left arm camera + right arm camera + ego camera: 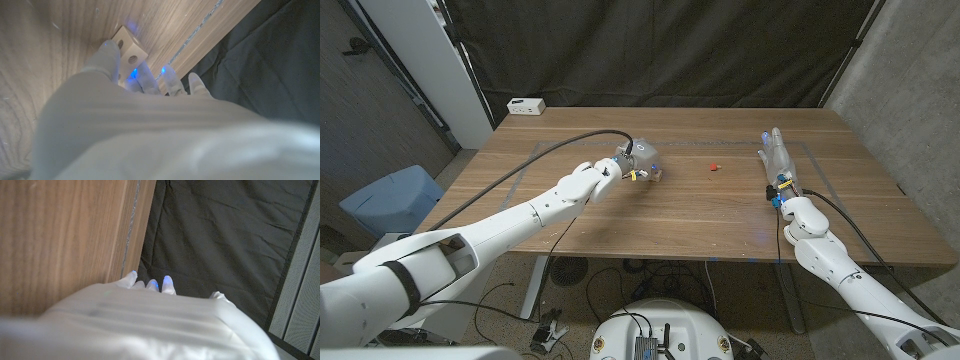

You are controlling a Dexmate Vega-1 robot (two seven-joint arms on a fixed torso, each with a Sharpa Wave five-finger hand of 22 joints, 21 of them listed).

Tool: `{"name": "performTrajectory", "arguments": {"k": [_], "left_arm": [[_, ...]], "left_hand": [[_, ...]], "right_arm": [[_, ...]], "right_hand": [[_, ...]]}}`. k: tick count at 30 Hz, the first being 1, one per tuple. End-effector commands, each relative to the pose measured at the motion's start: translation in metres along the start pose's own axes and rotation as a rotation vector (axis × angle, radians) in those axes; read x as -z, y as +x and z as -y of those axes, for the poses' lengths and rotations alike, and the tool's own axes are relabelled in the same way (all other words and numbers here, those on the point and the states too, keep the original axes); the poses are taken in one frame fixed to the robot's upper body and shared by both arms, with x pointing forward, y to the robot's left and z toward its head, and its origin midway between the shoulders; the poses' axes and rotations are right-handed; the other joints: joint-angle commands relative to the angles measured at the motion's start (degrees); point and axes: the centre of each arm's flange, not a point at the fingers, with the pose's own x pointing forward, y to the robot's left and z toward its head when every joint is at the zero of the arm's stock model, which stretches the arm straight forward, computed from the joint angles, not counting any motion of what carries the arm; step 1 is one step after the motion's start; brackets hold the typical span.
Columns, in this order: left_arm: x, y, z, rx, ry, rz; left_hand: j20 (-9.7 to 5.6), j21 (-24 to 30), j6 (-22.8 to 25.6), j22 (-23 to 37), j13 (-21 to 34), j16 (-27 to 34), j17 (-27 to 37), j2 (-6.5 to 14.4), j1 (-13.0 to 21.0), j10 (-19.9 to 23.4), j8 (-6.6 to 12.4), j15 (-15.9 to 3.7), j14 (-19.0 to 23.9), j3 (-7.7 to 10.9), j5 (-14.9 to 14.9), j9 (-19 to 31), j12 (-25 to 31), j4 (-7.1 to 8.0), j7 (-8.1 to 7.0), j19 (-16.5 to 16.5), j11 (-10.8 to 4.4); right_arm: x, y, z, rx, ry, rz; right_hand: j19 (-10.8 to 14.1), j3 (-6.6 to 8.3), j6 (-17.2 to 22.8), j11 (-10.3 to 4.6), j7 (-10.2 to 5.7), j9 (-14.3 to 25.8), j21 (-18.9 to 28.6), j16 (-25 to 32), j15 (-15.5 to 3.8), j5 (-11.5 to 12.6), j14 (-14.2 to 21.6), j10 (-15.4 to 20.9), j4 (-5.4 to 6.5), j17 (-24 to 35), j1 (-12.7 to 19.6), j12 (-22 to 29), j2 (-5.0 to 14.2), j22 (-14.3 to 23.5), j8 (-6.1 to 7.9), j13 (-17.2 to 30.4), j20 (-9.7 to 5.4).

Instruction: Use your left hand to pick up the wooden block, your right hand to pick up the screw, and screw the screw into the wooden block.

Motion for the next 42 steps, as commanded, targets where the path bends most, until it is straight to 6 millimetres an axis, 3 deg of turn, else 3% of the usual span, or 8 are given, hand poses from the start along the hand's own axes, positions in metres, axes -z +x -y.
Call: {"name": "performTrajectory", "arguments": {"k": [1, 7, 15, 42], "left_arm": [[0.006, 0.001, -0.008, -0.029, -0.037, -0.035], [0.009, 0.001, -0.011, -0.033, -0.046, -0.047], [0.012, 0.003, -0.015, -0.052, -0.056, -0.067], [0.028, 0.016, -0.04, -0.173, -0.171, -0.187]], "left_hand": [[0.34, -0.1, 0.4, 0.0, 0.1, 0.2, 0.3, 0.7, 0.0, 0.4, 0.04, -6.74, 0.2, -0.16, 0.2, 0.2, 0.1, 0.06, -0.2, 0.2, 0.43], [0.58, -0.2, 1.0, 0.0, 0.4, 0.2, 0.3, 1.0, 0.0, 0.9, -0.14, -6.09, 0.3, -0.58, 0.3, 0.1, -0.2, 0.08, -3.03, 0.2, 0.47], [0.55, -0.1, 2.0, 0.0, 0.8, 0.5, 0.2, 1.3, -0.1, 2.0, -0.22, -5.68, 1.1, -1.08, 0.4, 0.0, -0.2, 0.12, -3.98, 0.5, 0.6], [0.52, 0.0, 3.5, 0.0, 1.6, 0.8, 0.2, 1.9, 0.1, 3.9, -0.53, -6.14, 2.4, -2.03, 0.6, 0.0, -0.8, -0.07, -3.12, 1.5, 0.45]], "right_arm": [[0.0, -0.001, -0.001, 0.0, -0.002, -0.001], [-0.001, -0.001, -0.001, 0.0, -0.003, 0.002], [-0.002, -0.001, -0.001, -0.002, -0.006, 0.004], [-0.012, -0.003, 0.001, -0.011, -0.026, 0.014]], "right_hand": [[0.2, -0.06, 0.5, 0.09, 0.06, 0.2, 0.1, 0.4, -0.1, 0.1, 0.2, 0.3, 0.23, 0.1, -0.4, 0.2, 0.06, 0.2, 0.32, 0.1, -1.21], [0.3, -0.06, 0.5, 0.12, 0.08, 0.2, 0.1, 0.3, -0.06, 0.1, 0.3, 0.4, 0.24, 0.1, -0.4, 0.2, 0.05, 0.2, 0.32, 0.1, -1.24], [0.3, -0.05, 0.5, 0.12, 0.1, 0.2, 0.0, 0.3, -0.05, 0.1, 0.3, 0.3, 0.25, 0.1, -0.5, 0.1, 0.05, 0.2, 0.29, 0.1, -1.22], [0.3, -0.03, 0.6, 0.07, 0.0, 0.2, 0.0, 0.3, -0.03, 0.2, 0.3, 0.4, 0.26, 0.1, -0.6, 0.0, 0.02, 0.2, 0.2, 0.1, -1.21]]}}
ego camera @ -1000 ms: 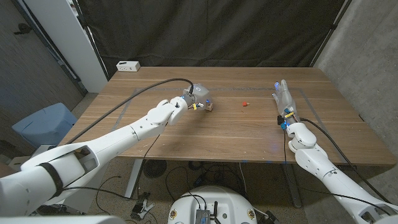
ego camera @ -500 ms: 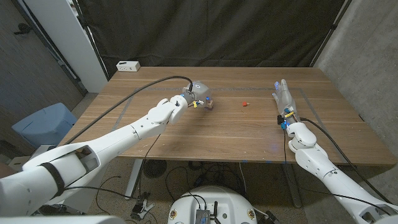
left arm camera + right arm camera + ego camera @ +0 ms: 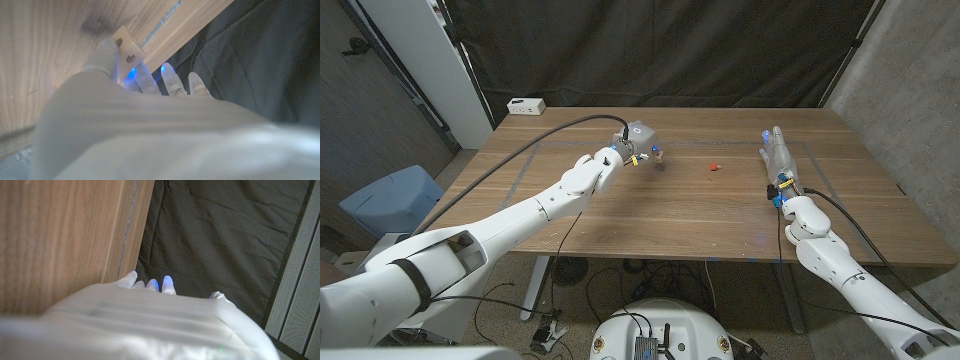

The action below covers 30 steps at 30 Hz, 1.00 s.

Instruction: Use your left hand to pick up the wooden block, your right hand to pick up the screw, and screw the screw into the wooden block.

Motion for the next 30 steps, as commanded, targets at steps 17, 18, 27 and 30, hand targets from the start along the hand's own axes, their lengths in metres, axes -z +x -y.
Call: {"name": "performTrajectory", "arguments": {"k": [17, 18, 27, 30], "left_arm": [[0.001, 0.014, -0.01, -0.079, -0.291, -0.158], [0.001, 0.015, -0.01, -0.082, -0.305, -0.164], [-0.001, 0.018, -0.009, -0.124, -0.419, -0.198], [-0.002, 0.019, -0.009, -0.15, -0.449, -0.203]], "left_hand": [[0.04, 0.0, 0.9, 0.0, 1.4, 0.3, 0.2, 0.5, 0.1, 1.6, 0.13, -5.52, 0.7, -0.48, 0.3, 0.3, 0.1, -0.08, 1.08, 0.8, -0.11], [0.02, 0.0, 0.8, 0.0, 1.4, 0.3, 0.2, 0.5, 0.1, 1.6, 0.1, -5.53, 0.7, -0.49, 0.3, 0.3, 0.1, -0.1, 1.1, 0.9, -0.11], [-0.01, 0.0, 1.0, 0.0, 1.5, 0.2, 0.2, 0.6, 0.2, 1.6, 0.08, -5.53, 0.4, -0.57, 0.4, 0.3, 0.0, -0.12, 1.27, 1.1, -0.1], [0.02, 0.0, 1.0, 0.0, 1.5, 0.2, 0.2, 0.6, 0.2, 1.7, 0.03, -5.46, 0.5, -0.59, 0.4, 0.3, -0.1, -0.11, 1.29, 1.1, -0.1]], "right_arm": [[-0.008, 0.003, 0.001, -0.026, -0.027, -0.008], [-0.008, 0.003, 0.001, -0.026, -0.026, -0.007], [-0.011, 0.003, 0.002, -0.03, -0.044, -0.012], [-0.012, 0.003, 0.003, -0.029, -0.053, -0.014]], "right_hand": [[0.3, 0.01, 0.6, -0.16, 0.0, 0.2, -0.1, 0.2, -0.05, 0.2, 0.3, 0.2, 0.26, 0.1, -0.6, 0.0, 0.03, 0.2, 0.18, 0.1, -1.23], [0.3, 0.01, 0.6, -0.17, 0.01, 0.2, -0.1, 0.2, -0.05, 0.2, 0.3, 0.2, 0.26, 0.1, -0.6, 0.0, 0.03, 0.2, 0.17, 0.1, -1.22], [0.3, 0.05, 0.6, -0.16, 0.02, 0.2, -0.1, 0.2, 0.06, 0.2, 0.3, 0.1, 0.25, 0.1, -0.6, 0.0, 0.06, 0.2, 0.15, 0.1, -1.23], [0.4, 0.08, 0.6, -0.19, 0.0, 0.2, 0.0, 0.1, 0.33, 0.2, 0.2, 0.1, 0.24, 0.1, -0.6, -0.1, 0.09, 0.2, 0.14, 0.1, -0.86]]}}
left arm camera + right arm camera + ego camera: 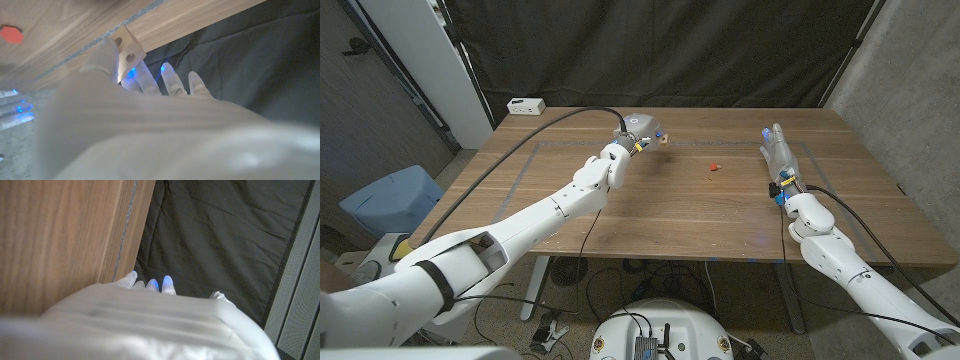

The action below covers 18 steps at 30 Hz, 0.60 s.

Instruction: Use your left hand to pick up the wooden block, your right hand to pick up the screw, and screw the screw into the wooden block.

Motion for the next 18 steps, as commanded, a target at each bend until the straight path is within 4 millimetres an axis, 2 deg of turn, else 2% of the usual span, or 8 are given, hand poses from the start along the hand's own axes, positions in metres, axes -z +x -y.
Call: {"name": "performTrajectory", "arguments": {"k": [1, 18], "left_arm": [[-0.0032, 0.0026, 0.0033, -0.056, -0.153, -0.042], [0.0066, 0.0008, 0.0105, -0.12, -0.468, -0.133]], "left_hand": [[0.04, 0.0, 0.1, 0.0, 1.5, 0.0, 0.2, 0.7, 0.2, 0.7, 0.16, -5.45, 0.5, -0.17, 0.5, 0.3, 0.0, 0.03, 0.38, 0.5, -0.2], [0.11, -0.1, 0.9, 0.0, 1.6, 0.1, 0.2, 1.1, 0.4, 0.9, 0.28, -5.99, 0.9, -0.29, 0.7, 0.3, -0.3, 0.01, 0.52, 0.4, -0.27]], "right_arm": [[-0.004, 0.0005, 0.0013, -0.006, -0.023, -0.007], [-0.0105, 0.0056, -0.0033, -0.028, -0.077, -0.028]], "right_hand": [[0.4, 0.08, 0.6, -0.2, 0.02, 0.2, 0.0, 0.1, 0.33, 0.2, 0.1, 0.1, 0.24, 0.1, -0.6, -0.1, 0.09, 0.2, 0.13, 0.1, -0.81], [0.9, 0.25, 0.7, 0.15, -0.01, 0.2, 0.1, 0.1, 0.38, 0.3, 0.1, 0.0, 0.04, 0.1, -0.3, -0.1, 0.11, 0.1, 0.16, 0.1, -0.59]]}}
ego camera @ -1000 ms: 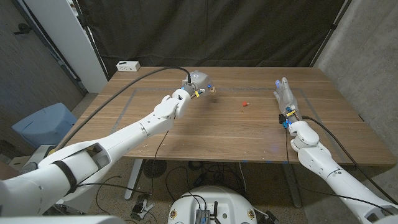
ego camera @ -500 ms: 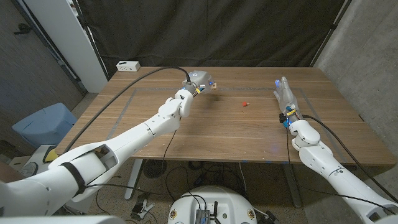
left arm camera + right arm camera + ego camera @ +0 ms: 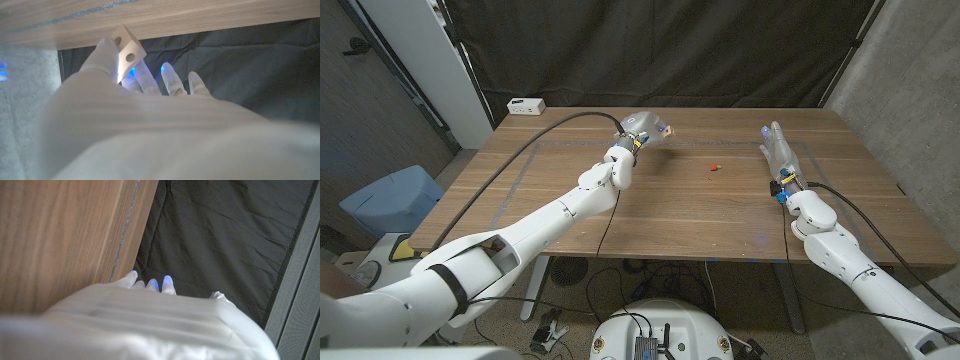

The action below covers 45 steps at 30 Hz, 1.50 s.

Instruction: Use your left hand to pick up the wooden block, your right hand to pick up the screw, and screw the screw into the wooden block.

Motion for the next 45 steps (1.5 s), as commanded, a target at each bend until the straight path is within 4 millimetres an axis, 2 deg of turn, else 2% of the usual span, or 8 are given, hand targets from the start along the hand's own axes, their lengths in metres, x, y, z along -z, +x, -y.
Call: {"name": "performTrajectory", "arguments": {"k": [1, 9, 25, 29, 30, 33, 45], "left_arm": [[0.006, -0.001, 0.003, -0.04, -0.222, -0.073], [0.01, 0.0, 0.006, -0.019, -0.313, -0.091], [0.02, 0.002, 0.012, 0.001, -0.472, -0.124], [0.022, 0.002, 0.014, 0.009, -0.498, -0.128], [0.023, 0.003, 0.015, 0.015, -0.512, -0.123], [0.025, 0.003, 0.018, 0.03, -0.53, -0.127], [0.034, 0.009, 0.026, 0.068, -0.617, -0.127]], "left_hand": [[0.11, -0.1, 0.9, 0.0, 1.7, 0.1, 0.3, 0.9, 0.3, 0.7, 0.39, -5.79, 0.6, 0.08, 0.3, 0.3, -0.1, 0.08, 0.09, 0.4, -0.17], [0.13, -0.2, 0.8, 0.0, 1.7, 0.0, 0.3, 1.0, 0.3, 0.7, 0.26, -5.53, 0.4, -0.04, 0.4, 0.3, -0.3, 0.13, 0.19, 0.2, -0.14], [0.13, -0.3, 0.2, 0.0, 1.8, -0.2, 0.3, 1.3, 0.0, 0.4, -0.21, -4.85, 0.1, -0.4, 0.5, 0.3, -0.8, 0.32, 0.25, -0.1, -0.06], [0.13, -0.3, 0.0, 0.0, 1.8, -0.2, 0.3, 1.3, -0.1, 0.3, -0.32, -4.5, -0.1, -0.47, 0.5, 0.3, -1.0, 0.34, 0.25, -0.1, -0.05], [0.14, -0.3, 0.0, 0.0, 1.8, -0.3, 0.3, 1.3, -0.1, 0.3, -0.33, -4.44, -0.2, -0.48, 0.5, 0.3, -1.0, 0.34, 0.27, -0.2, -0.04], [0.17, -0.4, 0.0, 0.0, 1.8, -0.3, 0.3, 1.4, -0.2, 0.2, -0.37, -4.44, -0.1, -0.53, 0.6, 0.3, -1.1, 0.39, 0.28, -0.3, -0.03], [0.16, -0.4, -0.2, 0.0, 1.8, -0.4, 0.4, 1.7, -0.3, 0.0, -0.55, -3.98, -0.4, -0.68, 0.6, 0.4, -1.5, 0.48, 0.42, -0.5, -0.05]], "right_arm": [[-0.004, 0.003, -0.003, -0.014, -0.039, -0.016], [-0.011, 0.003, -0.005, -0.02, -0.102, -0.022], [-0.031, 0.008, -0.016, -0.063, -0.306, -0.1], [-0.035, 0.011, -0.018, -0.08, -0.35, -0.106], [-0.035, 0.012, -0.019, -0.077, -0.351, -0.112], [-0.036, 0.012, -0.02, -0.09, -0.37, -0.11], [-0.046, 0.016, -0.026, -0.122, -0.484, -0.111]], "right_hand": [[0.4, 0.26, 0.7, 0.14, 0.02, 0.2, 0.1, 0.1, 0.39, 0.3, 0.1, -0.1, 0.03, 0.1, -0.3, -0.1, 0.11, 0.1, 0.17, 0.1, -0.48], [0.2, 0.17, 0.7, 0.15, -0.05, 0.2, 0.0, 0.1, 0.55, 0.2, 0.1, -0.1, -0.06, 0.1, -0.3, -0.1, -0.19, 0.1, 0.14, 0.1, 0.33], [0.2, 0.27, 0.4, 0.07, -0.66, 0.2, -0.1, 0.1, 1.28, 0.2, 0.3, -0.2, -0.6, 0.1, 0.3, -0.2, -0.54, 0.1, 0.05, 0.1, 0.63], [0.4, 1.0, 0.4, 0.19, -0.96, 0.2, -0.1, 0.1, 1.41, -0.1, 0.5, -0.2, -1.53, 0.0, 1.7, -0.2, -0.17, 0.1, 0.13, 0.1, 0.69], [0.4, 2.27, 0.3, 0.14, -0.98, 0.2, -0.1, 0.0, 1.34, -0.8, 0.5, -0.1, -2.98, -0.1, 3.8, -0.1, 0.5, 0.1, 0.25, 0.1, 0.65], [0.6, 3.27, 0.4, 0.17, -1.08, 0.2, -0.1, 0.0, 1.32, -1.2, 0.6, -0.1, -4.13, -0.2, 5.4, -0.1, 0.93, 0.1, 0.32, 0.1, 0.66], [0.7, 4.79, 1.2, 0.69, -0.96, 0.3, -0.2, -0.1, 1.73, -1.1, 0.6, -0.2, -7.02, -0.2, 8.7, -0.2, 0.15, 0.0, 0.67, 0.1, 1.18]]}}
